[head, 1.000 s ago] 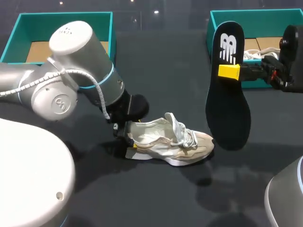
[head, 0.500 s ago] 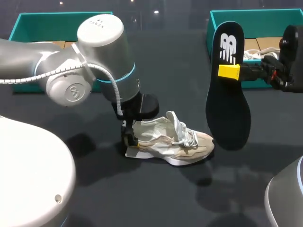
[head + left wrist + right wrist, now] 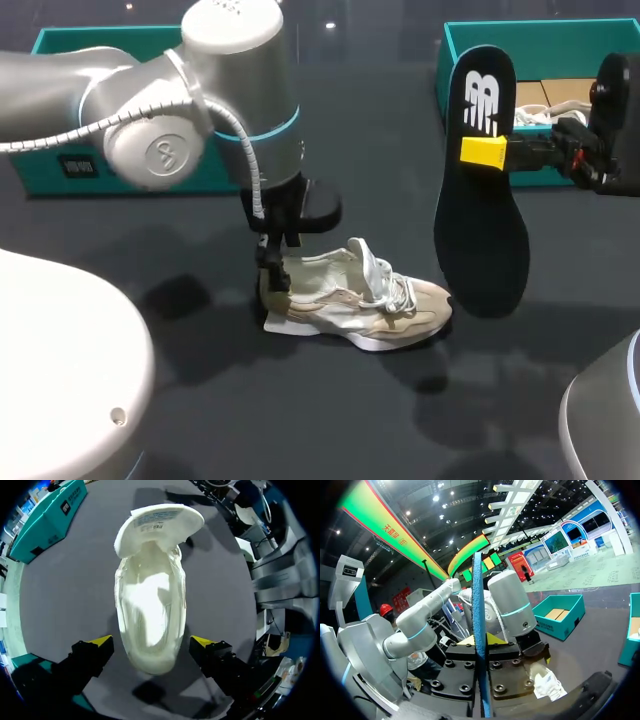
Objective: Take the shoe out of the shoebox, open the shoe tongue, remove and reinsert the insole, then place the shoe into the shoebox
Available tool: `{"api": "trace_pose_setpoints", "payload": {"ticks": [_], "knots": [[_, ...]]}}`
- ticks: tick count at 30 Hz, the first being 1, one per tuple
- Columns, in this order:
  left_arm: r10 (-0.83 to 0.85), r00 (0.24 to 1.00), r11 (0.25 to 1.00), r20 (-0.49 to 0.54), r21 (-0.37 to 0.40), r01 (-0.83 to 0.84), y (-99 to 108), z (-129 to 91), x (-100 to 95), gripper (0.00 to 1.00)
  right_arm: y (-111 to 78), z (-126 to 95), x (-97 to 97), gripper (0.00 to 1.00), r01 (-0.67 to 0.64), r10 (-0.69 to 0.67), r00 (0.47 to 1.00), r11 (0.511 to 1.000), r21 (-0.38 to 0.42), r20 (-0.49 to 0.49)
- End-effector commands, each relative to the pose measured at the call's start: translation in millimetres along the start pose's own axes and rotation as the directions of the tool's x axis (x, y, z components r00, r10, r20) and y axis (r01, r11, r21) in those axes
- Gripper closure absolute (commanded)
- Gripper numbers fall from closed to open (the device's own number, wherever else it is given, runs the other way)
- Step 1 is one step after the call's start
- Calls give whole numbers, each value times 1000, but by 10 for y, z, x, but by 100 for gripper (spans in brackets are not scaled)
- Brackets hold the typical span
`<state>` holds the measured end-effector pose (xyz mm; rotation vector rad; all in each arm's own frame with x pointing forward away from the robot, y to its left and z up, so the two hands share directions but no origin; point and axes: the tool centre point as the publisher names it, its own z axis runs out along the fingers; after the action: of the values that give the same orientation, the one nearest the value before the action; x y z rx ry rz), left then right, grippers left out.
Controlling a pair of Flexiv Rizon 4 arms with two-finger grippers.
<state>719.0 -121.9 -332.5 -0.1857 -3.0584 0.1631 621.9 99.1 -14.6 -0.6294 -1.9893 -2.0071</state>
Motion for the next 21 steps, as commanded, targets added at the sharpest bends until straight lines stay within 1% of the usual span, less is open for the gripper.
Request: {"api": "trace_pose_setpoints", "payload": {"ticks": [1,4,6,11,15,21], "knots": [[-6,1000,1000,22,-13,6,-69,-67,-16,0,-35,-11,42,100,-1,1,1000,1000,-4,9],[-12,999,1000,51,-16,13,-127,-115,-69,0,-35,-11,42,100,-1,1,1000,1000,-4,9],[-20,998,1000,57,-19,21,-167,-114,-143,0,-35,-11,42,100,-1,1,1000,1000,-4,9],[-18,999,1000,51,-4,19,-257,-88,-316,0,-35,-11,42,100,-1,1,1000,1000,-4,9],[-8,999,1000,49,3,8,-360,-27,-390,0,-35,-11,42,100,-1,1,1000,1000,-4,9],[0,999,1000,40,-9,1,-487,151,-471,0,-35,-11,42,100,-1,1,1000,1000,-4,9]]}}
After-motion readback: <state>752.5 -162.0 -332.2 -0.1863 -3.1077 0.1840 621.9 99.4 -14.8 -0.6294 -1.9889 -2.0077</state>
